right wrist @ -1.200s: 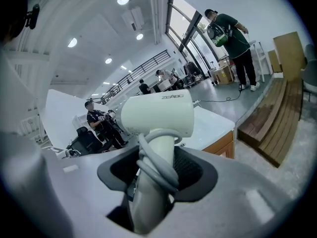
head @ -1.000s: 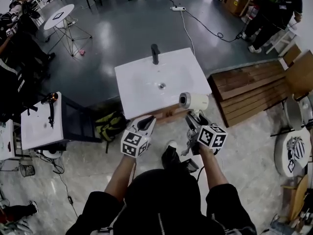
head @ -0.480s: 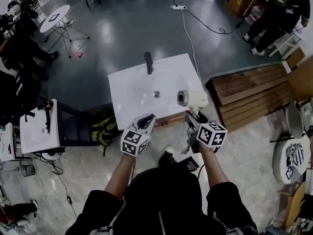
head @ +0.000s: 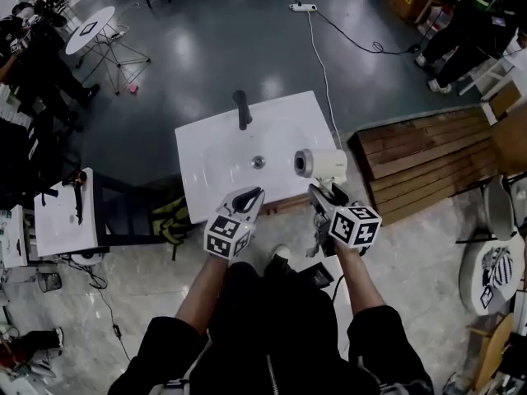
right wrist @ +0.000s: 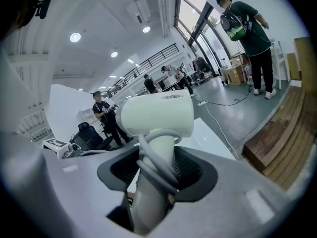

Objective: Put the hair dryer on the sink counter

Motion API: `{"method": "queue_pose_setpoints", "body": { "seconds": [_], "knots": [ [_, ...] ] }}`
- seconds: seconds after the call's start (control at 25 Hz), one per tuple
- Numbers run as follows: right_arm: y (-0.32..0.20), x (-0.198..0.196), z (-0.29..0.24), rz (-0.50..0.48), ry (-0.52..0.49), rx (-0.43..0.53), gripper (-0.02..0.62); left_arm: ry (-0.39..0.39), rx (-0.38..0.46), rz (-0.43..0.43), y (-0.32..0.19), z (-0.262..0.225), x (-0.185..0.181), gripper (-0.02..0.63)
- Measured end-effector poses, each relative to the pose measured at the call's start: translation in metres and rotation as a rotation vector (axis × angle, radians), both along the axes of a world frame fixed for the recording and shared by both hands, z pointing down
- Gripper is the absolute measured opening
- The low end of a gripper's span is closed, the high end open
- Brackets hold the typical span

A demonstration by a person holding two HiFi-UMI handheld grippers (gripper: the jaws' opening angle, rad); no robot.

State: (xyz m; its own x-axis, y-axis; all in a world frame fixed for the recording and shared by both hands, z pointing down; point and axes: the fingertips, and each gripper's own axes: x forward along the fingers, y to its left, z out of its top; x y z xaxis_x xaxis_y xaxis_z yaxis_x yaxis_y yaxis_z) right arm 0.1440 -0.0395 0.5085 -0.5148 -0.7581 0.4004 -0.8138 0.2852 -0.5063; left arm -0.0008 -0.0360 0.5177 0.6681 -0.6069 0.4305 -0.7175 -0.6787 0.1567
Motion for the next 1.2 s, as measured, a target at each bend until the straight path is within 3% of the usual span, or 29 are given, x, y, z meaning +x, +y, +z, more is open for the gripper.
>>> {"method": "queue_pose_setpoints", "body": {
  "seconds": [0.64, 1.2],
  "knots": [
    [-0.022, 0.004, 0.005, -0.003, 0.041, 0.001, 0.204, 0.021, 0.012, 0.007, -0.032, -0.001, 0.01, 0.028],
    [-0.079, 0.015, 0.012, 0.003, 0.09, -0.009, 0.203, 0.059, -0.005, 0.032, -0.09, 0.01, 0.026, 0.028]
  ]
}}
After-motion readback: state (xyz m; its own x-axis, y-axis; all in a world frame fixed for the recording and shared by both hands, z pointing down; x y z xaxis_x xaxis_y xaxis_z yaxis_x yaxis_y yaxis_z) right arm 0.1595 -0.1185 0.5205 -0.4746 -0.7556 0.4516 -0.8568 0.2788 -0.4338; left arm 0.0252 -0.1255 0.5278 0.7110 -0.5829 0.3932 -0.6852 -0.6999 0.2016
